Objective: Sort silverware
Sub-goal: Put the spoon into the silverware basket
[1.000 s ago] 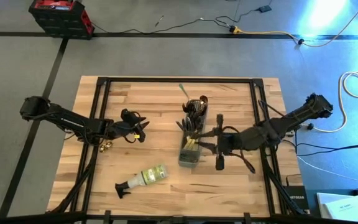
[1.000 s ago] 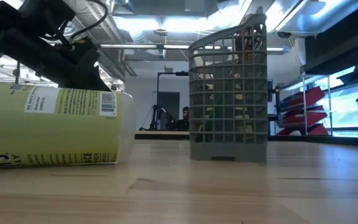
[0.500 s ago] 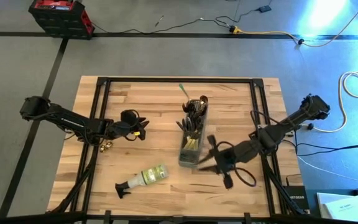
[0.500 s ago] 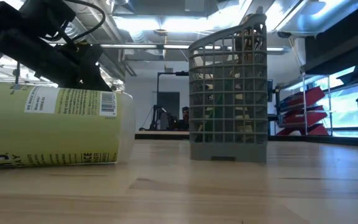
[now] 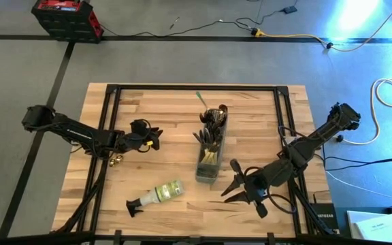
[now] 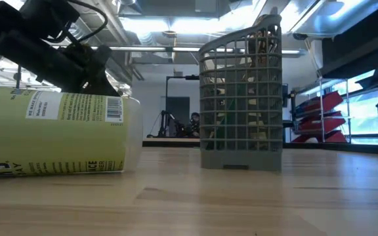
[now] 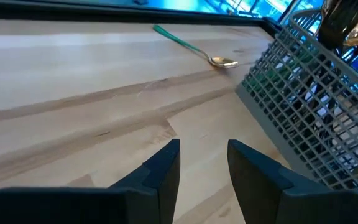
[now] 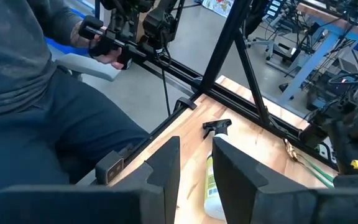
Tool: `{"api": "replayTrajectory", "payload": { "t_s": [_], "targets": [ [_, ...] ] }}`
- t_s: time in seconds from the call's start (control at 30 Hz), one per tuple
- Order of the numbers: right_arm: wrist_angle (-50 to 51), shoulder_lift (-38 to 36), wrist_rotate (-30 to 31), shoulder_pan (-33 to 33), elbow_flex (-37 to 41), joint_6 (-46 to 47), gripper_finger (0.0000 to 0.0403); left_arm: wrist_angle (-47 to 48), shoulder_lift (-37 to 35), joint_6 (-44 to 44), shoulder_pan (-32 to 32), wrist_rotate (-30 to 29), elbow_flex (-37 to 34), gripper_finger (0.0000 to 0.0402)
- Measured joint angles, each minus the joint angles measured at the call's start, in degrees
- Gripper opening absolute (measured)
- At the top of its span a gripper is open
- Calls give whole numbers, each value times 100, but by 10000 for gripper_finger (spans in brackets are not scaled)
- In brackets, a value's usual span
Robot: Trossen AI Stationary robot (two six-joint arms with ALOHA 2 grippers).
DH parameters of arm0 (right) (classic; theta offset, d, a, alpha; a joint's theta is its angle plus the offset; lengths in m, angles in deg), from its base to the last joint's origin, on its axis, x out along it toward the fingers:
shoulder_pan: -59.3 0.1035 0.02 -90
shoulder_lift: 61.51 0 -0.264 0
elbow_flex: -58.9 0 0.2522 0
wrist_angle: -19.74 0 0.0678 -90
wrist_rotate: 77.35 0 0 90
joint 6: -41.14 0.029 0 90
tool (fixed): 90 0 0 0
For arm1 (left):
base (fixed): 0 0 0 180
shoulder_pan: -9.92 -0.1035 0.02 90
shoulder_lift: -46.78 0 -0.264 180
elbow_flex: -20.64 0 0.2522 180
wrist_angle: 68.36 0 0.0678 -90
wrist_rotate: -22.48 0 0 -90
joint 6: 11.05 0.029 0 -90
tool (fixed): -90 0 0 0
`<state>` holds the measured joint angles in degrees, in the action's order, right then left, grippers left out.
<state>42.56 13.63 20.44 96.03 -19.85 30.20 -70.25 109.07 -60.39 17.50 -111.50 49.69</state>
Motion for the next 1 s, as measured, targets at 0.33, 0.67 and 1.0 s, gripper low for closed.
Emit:
{"api": "replayTrajectory", "payload": {
  "t_s": [0.33, 0.67, 1.0],
  "targets": [
    [-147, 308, 0, 0, 2, 9, 76, -7, 0, 789, 701, -1084, 24, 118],
    [0, 433, 32, 2, 2, 321, 76, 497, -3, -15, 1563, -1695, 26, 118],
    [193, 433, 22, 2, 4, 461, 76, 2386, -5, -699, 1905, 101, 531, 118]
  ]
}}
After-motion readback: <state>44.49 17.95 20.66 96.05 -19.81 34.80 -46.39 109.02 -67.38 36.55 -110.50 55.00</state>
